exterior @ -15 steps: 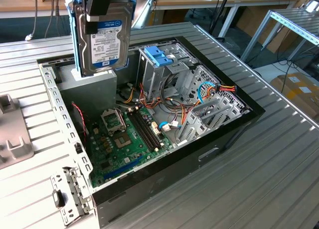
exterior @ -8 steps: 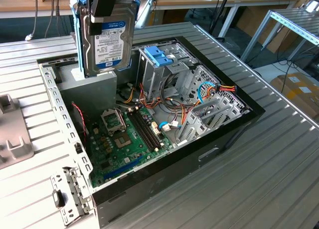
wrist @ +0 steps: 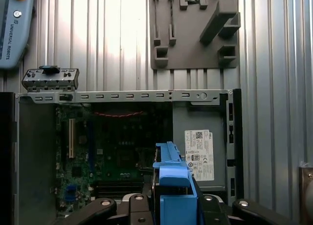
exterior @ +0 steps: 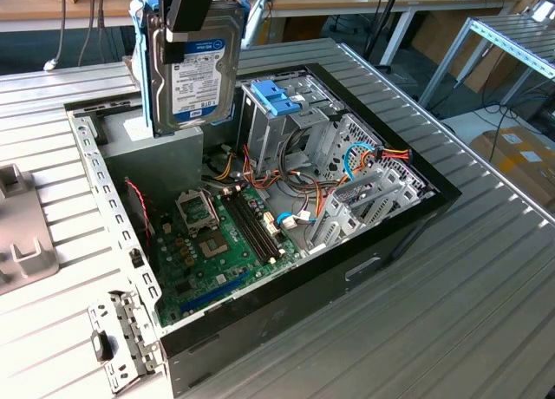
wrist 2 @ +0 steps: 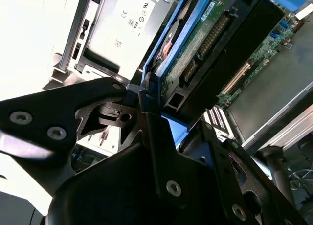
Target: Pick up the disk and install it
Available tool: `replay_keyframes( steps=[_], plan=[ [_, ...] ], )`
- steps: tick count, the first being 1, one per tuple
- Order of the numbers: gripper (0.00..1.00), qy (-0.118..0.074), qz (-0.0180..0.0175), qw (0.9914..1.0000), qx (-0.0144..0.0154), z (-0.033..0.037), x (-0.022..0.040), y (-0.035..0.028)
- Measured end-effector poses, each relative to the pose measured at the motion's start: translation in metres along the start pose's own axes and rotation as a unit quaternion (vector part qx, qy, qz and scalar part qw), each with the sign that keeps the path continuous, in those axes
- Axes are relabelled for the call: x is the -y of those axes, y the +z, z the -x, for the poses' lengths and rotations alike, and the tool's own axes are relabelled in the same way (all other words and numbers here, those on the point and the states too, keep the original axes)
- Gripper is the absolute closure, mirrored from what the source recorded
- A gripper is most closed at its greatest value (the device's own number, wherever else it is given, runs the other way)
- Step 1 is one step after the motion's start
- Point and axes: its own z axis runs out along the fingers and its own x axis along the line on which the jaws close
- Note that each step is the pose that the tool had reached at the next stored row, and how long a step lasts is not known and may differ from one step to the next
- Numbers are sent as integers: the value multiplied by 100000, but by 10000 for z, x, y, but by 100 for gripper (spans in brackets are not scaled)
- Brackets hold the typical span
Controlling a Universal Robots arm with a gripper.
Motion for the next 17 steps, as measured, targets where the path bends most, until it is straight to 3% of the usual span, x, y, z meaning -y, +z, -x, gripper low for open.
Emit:
replay_keyframes(
  steps=[17],
  plan=[
    [63,9,-5,100000,-208,-55,123,16]
  ],
)
